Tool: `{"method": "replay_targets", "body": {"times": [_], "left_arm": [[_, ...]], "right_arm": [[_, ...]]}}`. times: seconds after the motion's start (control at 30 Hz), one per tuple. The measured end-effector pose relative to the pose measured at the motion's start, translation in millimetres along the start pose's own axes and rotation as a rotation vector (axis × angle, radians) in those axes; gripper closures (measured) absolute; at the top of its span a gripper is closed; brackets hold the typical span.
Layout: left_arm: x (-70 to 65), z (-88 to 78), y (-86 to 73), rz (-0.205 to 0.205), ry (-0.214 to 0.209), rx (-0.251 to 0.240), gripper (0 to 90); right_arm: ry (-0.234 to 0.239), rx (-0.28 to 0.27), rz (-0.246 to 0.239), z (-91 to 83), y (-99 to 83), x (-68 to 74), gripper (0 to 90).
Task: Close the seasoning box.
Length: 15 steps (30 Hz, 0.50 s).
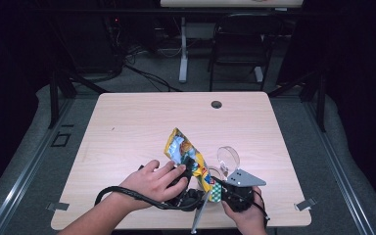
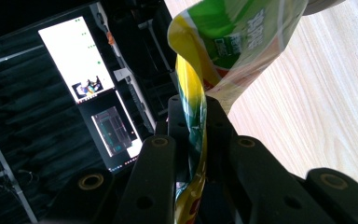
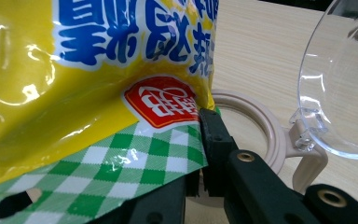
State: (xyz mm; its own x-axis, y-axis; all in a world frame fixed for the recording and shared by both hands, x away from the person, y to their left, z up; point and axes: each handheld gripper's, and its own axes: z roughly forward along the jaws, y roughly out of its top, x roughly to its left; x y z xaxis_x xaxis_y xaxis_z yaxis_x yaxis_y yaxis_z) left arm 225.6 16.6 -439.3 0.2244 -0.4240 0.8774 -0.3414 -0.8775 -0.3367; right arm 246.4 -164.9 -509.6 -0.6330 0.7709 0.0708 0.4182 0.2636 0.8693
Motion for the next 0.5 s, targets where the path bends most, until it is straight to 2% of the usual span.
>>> {"method": "replay_targets", "body": {"times": [0.5], "left_arm": [[1.1, 0.0, 0.0, 0.004, -0.002, 0.002, 84.7]], "right_arm": [[0.007, 0.005, -0.007, 0.6, 0.2, 2.0, 87.7]]}}
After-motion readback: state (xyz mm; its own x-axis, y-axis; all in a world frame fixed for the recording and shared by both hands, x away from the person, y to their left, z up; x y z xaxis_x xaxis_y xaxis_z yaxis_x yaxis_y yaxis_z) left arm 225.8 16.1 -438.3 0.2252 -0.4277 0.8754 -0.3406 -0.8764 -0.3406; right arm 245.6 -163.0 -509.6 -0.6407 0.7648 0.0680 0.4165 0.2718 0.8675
